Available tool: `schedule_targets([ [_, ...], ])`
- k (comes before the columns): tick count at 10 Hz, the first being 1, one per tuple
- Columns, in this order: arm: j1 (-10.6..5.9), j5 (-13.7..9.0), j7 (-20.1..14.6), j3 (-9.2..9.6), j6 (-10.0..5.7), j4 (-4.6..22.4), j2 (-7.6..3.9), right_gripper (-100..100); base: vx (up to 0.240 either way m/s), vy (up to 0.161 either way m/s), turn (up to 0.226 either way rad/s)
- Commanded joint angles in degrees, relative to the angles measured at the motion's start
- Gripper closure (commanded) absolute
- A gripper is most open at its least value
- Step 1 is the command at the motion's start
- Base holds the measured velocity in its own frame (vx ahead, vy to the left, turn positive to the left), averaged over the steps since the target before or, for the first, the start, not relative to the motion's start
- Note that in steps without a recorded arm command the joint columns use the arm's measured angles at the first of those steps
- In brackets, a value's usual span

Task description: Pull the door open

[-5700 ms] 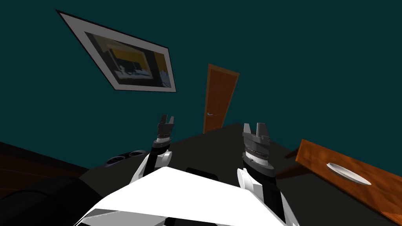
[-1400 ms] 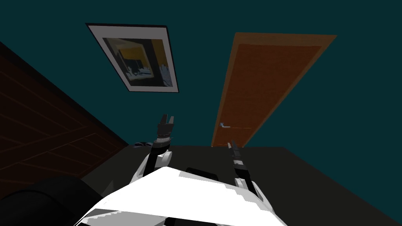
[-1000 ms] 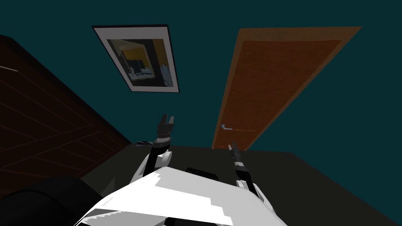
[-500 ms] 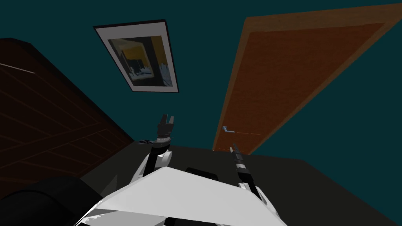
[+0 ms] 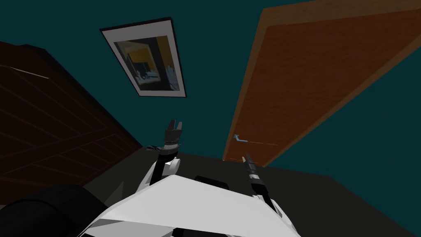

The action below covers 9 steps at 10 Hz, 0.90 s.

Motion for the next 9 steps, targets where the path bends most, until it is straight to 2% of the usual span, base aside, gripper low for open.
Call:
schedule_targets([
  [1,-0.58,-0.3,-0.3,0.14,-0.32,1.8,-0.28,-100,0.066,-0.041,0.081],
  [7,-2.84,-2.0,-1.9,0.77,-1.89,10.4,-2.11,-100,0.094,-0.066,0.081],
  [8,-2.64,-1.8,-1.7,0.71,-1.87,9.6,-1.88,-100,0.047,-0.037,0.019],
  [9,-3.79,-2.2,-1.4,-0.48,-1.94,11.5,-1.64,-100,0.074,-0.017,0.204],
])
